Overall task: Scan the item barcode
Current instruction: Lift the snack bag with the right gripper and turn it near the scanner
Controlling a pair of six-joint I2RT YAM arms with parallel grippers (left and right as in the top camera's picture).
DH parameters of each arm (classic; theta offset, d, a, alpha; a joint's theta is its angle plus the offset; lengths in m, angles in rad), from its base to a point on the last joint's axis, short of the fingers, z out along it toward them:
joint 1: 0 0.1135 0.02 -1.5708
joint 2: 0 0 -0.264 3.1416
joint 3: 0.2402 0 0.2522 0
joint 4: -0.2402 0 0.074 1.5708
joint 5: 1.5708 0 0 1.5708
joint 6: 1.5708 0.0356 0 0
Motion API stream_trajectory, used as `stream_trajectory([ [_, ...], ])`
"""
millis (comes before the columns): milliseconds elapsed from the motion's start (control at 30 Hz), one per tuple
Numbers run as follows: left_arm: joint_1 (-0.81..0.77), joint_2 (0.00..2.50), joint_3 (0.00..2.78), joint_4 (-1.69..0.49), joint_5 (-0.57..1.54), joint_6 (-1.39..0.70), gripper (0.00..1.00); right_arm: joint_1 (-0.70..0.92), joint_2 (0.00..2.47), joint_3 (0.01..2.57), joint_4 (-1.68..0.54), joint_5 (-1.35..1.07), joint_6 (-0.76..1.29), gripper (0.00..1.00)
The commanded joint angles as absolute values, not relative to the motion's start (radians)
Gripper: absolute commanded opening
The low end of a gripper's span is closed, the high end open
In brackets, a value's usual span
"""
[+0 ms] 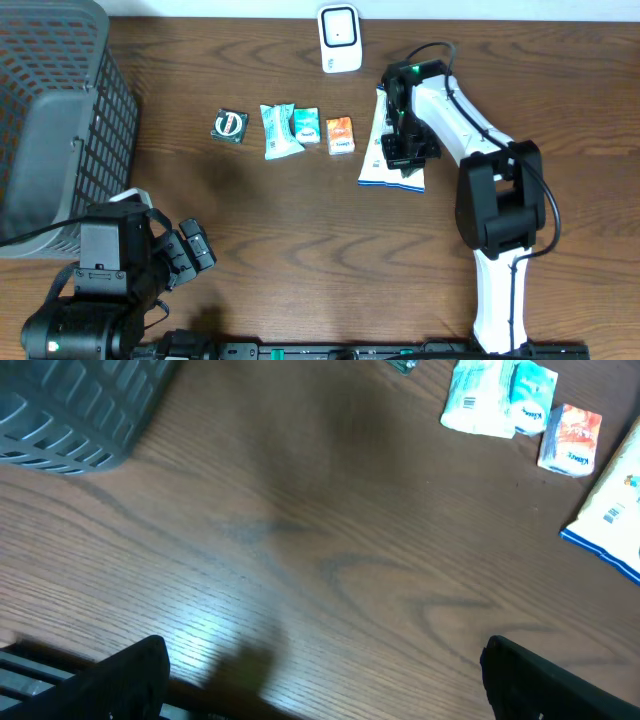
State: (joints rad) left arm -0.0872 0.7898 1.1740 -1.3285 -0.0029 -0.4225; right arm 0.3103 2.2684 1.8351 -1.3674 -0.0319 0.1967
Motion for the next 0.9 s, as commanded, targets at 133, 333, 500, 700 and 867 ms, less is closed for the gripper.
stream_trajectory([
  [133,-0.089,0.79,1.174,-1.331,-0.009,-0.428,0.98,0.304,2.068,1.861,-1.219,-0.004,0.213,0.17],
  [333,-0.089,0.79,1.174,-1.331,-0.009,-0.428,0.98,0.295,2.074,1.853,-1.019,0.044,0.213,0.11],
  [500,-0.089,0.79,1.174,-1.331,-0.009,-0.428,0.98,0.294,2.138,1.85,-0.941,0.051,0.213,0.01],
  [700,-0.089,0.79,1.174,-1.331,-0.009,-0.428,0.98,0.289,2.268,1.85,-0.919,0.122,0.213,0.02],
  [867,-0.089,0.79,1.174,-1.331,-0.009,-0.428,0.98,0.253,2.352,1.85,-0.966,0.134,0.213,0.01],
])
